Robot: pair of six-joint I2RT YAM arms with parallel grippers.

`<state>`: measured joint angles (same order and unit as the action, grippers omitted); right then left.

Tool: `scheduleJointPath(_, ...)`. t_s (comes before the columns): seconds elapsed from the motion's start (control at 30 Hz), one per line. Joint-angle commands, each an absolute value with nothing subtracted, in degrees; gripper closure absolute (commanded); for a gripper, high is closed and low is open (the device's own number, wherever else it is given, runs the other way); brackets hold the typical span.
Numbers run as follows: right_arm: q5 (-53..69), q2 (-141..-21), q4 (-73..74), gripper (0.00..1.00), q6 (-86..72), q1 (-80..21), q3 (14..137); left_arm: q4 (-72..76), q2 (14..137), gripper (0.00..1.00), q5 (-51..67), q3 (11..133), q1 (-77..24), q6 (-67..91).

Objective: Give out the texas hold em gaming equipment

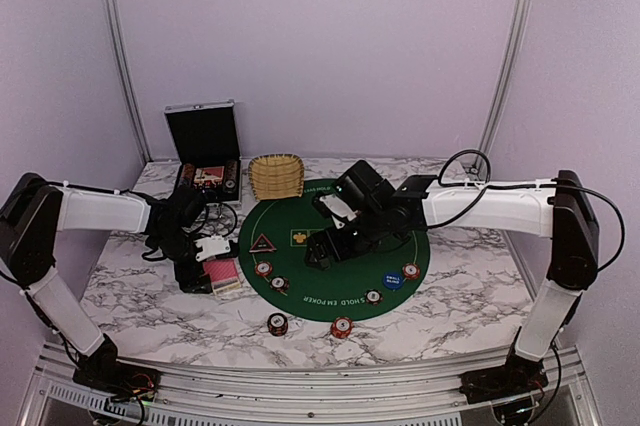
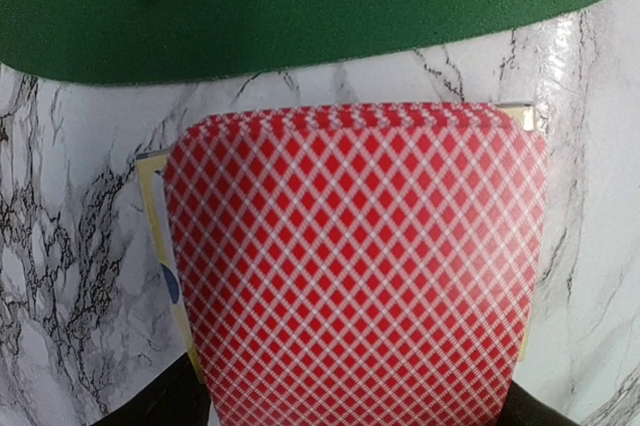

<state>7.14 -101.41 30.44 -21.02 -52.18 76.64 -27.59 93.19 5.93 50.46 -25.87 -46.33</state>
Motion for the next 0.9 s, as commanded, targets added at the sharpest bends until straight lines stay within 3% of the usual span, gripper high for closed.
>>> scheduleJointPath(0.0, 7.3, -99.5, 29.3, 0.01, -21.4, -52.6, 76.6, -27.3, 95.3, 0.19, 3.5, 49.8, -25.6, -47.2)
scheduleJointPath(0.37, 7.4, -99.8, 29.7, 0.03, -21.4, -52.6, 76.6, -28.1, 94.9, 0.42, 2.0, 50.3, -25.7, -47.4)
scheduleJointPath(0.87, 8.3, -100.3, 28.9, 0.03, -21.8, -52.6, 76.7, -27.7, 92.0, 0.57, 2.4, 49.8, -25.7, -47.2)
